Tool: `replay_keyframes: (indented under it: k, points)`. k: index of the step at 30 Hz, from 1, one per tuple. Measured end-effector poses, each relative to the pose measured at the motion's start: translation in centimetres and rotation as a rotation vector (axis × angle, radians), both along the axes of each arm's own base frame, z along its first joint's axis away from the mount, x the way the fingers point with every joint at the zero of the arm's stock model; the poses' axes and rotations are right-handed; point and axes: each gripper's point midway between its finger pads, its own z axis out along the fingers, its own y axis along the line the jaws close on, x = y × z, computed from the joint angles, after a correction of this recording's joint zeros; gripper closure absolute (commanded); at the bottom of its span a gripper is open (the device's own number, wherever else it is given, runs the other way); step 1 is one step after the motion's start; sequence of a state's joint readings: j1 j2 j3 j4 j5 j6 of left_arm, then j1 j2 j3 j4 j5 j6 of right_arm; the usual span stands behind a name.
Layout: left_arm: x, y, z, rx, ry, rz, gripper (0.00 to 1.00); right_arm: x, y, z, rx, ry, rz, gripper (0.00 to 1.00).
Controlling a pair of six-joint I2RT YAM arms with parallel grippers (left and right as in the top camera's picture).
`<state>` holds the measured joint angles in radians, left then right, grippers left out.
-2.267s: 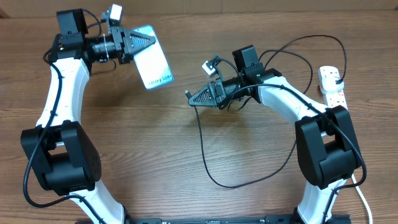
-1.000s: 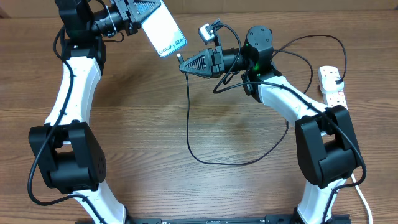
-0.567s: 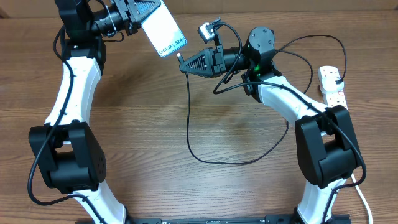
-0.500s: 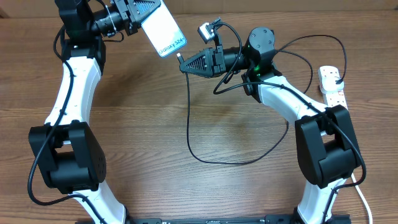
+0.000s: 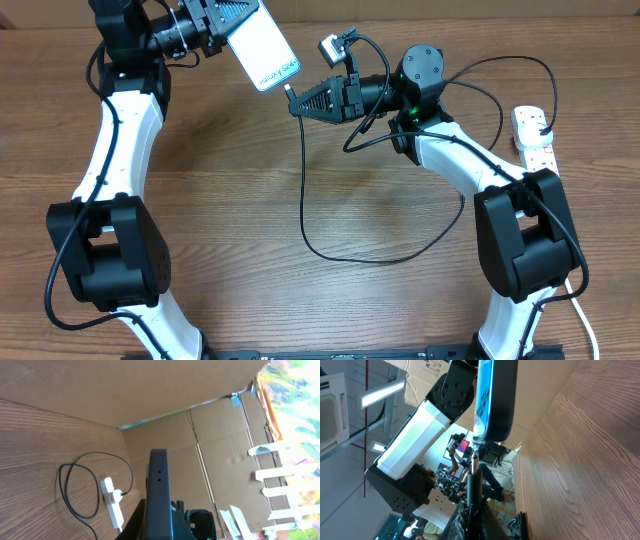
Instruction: Plug charger to phone and switch on socket
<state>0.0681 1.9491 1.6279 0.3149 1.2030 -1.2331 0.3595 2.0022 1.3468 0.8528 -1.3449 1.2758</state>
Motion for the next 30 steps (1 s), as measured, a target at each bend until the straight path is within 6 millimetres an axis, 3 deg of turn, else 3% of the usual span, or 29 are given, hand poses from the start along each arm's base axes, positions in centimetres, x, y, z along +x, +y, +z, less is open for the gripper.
replay_keyframes:
  k: [6, 30]
  points:
    - [-0.21, -0.82, 0.00, 0.000, 0.000, -0.016, 0.96, 0.00, 0.00, -0.01, 0.000, 0.001, 0.000, 0.96]
    - [-0.48, -0.96, 0.01, -0.007, 0.016, -0.033, 0.96, 0.00, 0.00, 0.00, 0.000, 0.001, 0.000, 0.96]
